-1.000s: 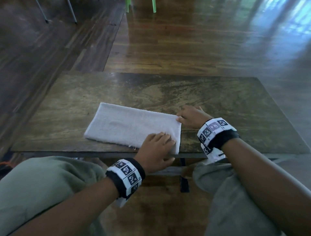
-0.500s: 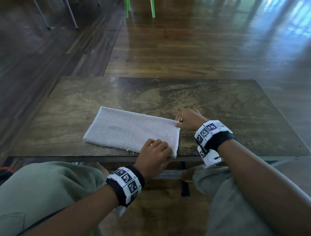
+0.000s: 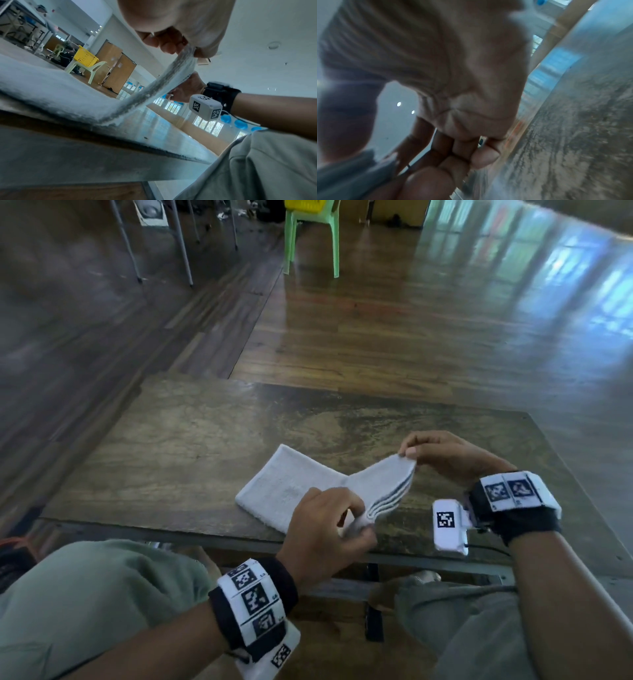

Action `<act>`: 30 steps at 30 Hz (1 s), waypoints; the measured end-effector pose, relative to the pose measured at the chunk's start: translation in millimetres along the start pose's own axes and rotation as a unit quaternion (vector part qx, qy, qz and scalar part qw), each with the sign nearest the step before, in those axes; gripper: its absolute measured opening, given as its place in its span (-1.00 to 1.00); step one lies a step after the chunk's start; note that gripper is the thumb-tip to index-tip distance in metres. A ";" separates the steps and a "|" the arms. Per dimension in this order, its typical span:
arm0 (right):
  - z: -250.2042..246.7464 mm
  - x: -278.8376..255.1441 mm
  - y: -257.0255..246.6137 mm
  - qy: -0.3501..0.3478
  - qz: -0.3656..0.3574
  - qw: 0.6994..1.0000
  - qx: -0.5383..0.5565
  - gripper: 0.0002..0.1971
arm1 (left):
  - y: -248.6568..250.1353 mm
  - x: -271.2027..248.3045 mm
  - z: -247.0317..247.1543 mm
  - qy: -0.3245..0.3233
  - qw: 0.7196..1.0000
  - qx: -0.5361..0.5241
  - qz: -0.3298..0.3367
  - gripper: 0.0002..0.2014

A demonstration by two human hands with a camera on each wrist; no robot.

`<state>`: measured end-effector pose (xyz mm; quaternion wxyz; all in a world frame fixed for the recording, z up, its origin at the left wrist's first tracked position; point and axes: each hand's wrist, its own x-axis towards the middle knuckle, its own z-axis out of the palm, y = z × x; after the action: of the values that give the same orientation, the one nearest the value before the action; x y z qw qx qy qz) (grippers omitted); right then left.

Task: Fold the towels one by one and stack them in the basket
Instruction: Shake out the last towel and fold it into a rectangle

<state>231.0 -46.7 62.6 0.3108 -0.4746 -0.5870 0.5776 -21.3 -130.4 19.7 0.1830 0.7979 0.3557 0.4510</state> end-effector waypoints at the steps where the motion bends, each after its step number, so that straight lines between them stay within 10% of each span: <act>1: -3.1 -3.0 -2.2 -0.013 -0.008 1.000 0.022 -0.59 | 2.3 0.6 -3.9 0.007 1.000 -0.022 -0.016 -0.86; 19: 42.2 69.9 -13.2 -0.048 0.015 0.996 -0.073 -0.48 | -58.5 -27.2 -51.7 0.046 0.987 -0.004 -0.156 -0.90; 23: 57.3 102.9 -2.8 -0.039 0.063 0.988 -0.139 -0.90 | -78.4 -24.9 -54.2 0.018 0.979 -0.010 -0.205 -0.92; 30: 77.2 136.7 17.5 -0.017 0.101 0.956 -0.274 -0.83 | -112.4 -25.3 -49.0 -0.025 0.953 0.099 -0.286 -0.94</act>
<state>115.3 47.0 9.8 0.0989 -0.5882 -0.6773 0.4307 -116.9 -73.9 -38.3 0.2335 0.6874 0.6074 0.3226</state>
